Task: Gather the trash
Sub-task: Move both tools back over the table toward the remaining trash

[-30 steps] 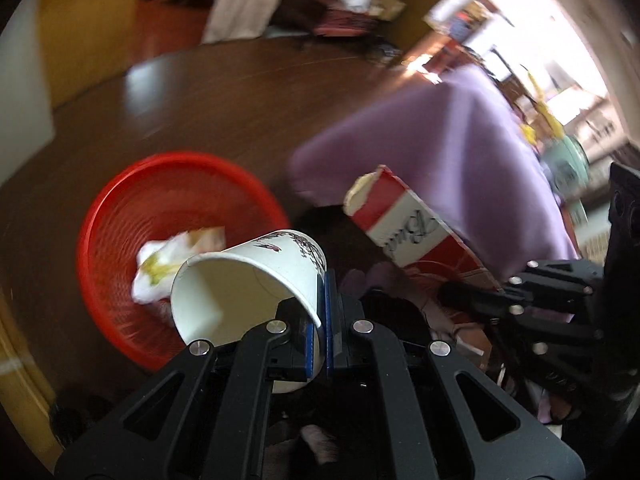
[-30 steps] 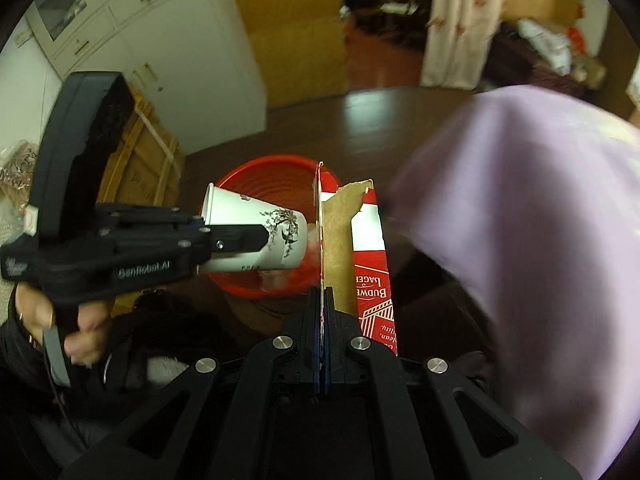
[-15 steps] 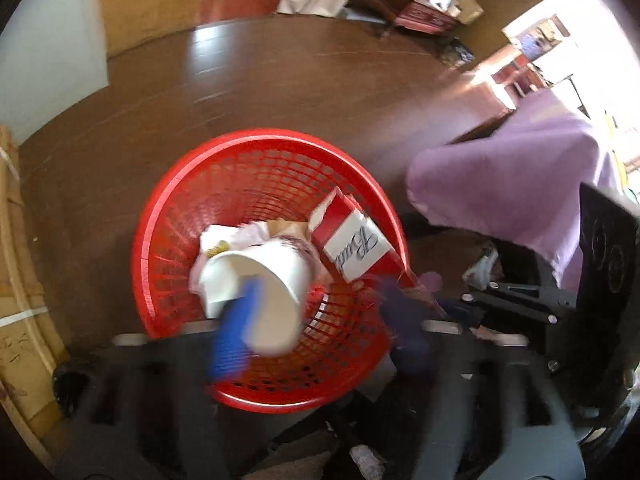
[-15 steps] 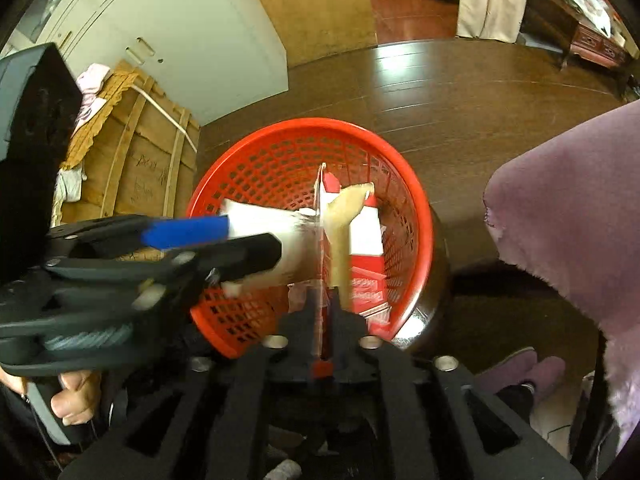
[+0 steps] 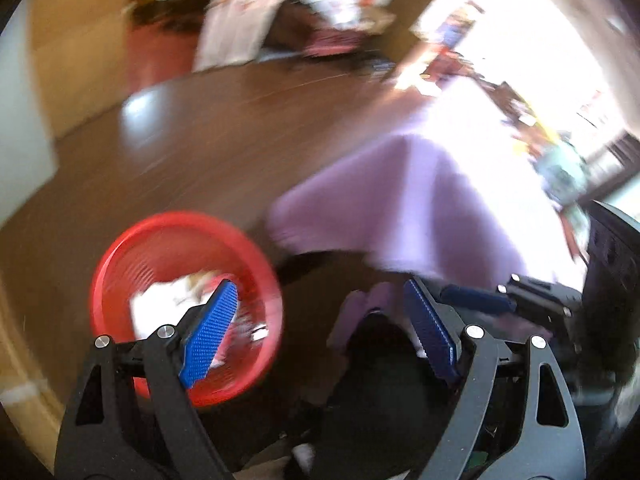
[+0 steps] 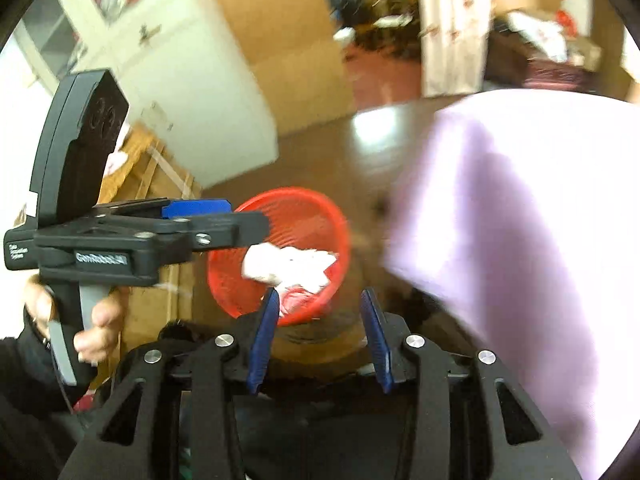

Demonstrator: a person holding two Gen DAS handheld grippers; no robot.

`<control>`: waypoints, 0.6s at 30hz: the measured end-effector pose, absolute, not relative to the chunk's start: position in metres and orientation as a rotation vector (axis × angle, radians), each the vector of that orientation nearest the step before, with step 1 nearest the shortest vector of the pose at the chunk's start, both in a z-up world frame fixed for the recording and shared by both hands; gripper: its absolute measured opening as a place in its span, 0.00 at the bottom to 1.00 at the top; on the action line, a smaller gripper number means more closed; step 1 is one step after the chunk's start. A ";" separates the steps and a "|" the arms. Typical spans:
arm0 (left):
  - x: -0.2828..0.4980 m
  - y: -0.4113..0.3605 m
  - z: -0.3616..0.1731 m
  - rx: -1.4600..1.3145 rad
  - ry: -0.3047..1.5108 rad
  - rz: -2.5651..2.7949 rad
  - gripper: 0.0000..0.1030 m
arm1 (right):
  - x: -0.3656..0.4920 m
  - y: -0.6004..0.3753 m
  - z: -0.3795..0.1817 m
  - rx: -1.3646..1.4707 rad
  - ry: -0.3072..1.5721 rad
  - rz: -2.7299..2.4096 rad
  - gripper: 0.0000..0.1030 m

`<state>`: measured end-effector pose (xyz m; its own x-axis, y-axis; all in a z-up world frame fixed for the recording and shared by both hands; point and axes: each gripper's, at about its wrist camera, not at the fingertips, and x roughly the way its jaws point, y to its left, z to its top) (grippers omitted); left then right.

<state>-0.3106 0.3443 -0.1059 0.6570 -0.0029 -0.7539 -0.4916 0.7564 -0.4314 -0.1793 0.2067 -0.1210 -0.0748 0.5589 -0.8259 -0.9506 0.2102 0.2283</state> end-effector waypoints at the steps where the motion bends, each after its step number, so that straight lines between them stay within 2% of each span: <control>1: -0.299 0.329 -0.091 -0.623 0.794 0.242 0.80 | -0.168 0.188 -0.111 -0.485 0.979 1.308 0.45; 8: -0.202 0.233 -0.023 -0.393 0.719 -0.036 0.80 | -0.090 0.034 -0.057 -0.322 0.869 0.969 0.47; 18: -0.036 0.109 0.039 -0.208 0.677 -0.335 0.80 | -0.012 -0.145 0.000 -0.183 0.801 0.561 0.48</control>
<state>-0.0359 0.1090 0.0389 0.7291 -0.3690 -0.5764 0.2354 0.9260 -0.2950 -0.0121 -0.1448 -0.0001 0.5600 0.4056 -0.7224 -0.5403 0.8398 0.0526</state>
